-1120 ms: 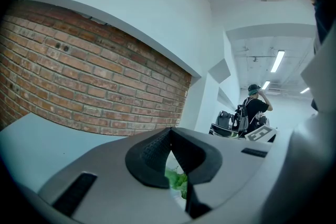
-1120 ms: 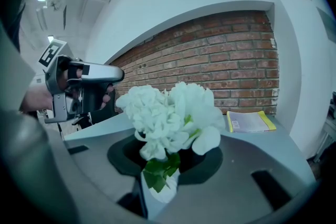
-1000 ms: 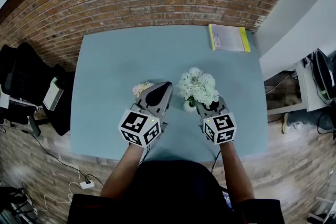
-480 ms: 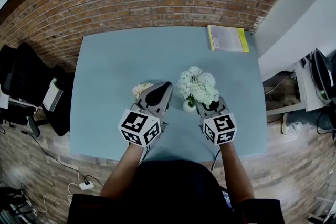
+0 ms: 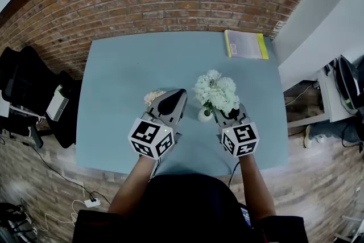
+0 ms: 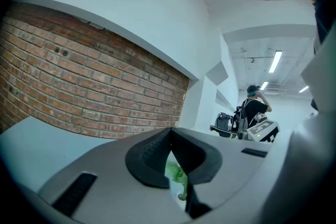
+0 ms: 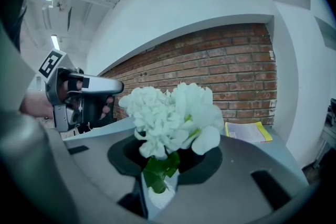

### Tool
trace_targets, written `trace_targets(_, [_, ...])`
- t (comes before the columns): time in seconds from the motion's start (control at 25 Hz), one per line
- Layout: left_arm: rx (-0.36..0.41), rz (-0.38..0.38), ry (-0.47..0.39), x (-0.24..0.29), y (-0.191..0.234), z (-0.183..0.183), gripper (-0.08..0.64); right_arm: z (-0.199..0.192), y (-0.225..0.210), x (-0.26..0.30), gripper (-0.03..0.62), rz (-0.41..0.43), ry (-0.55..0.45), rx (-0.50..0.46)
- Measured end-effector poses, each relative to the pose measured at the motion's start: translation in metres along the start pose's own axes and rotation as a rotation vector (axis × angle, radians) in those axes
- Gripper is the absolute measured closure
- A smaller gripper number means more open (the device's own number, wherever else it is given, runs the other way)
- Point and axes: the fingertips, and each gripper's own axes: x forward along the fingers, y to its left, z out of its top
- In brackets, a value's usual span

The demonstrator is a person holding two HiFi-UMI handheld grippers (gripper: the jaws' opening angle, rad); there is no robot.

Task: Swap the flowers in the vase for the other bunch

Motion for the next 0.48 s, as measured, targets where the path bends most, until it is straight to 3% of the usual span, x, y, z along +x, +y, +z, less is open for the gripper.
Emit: trace_targets(0.48, [0.018,-0.003,-0.022,-0.008,-0.006,0.008,0.552,0.027,-0.001,-0.009,0.471,-0.018,-0.065,-0.020])
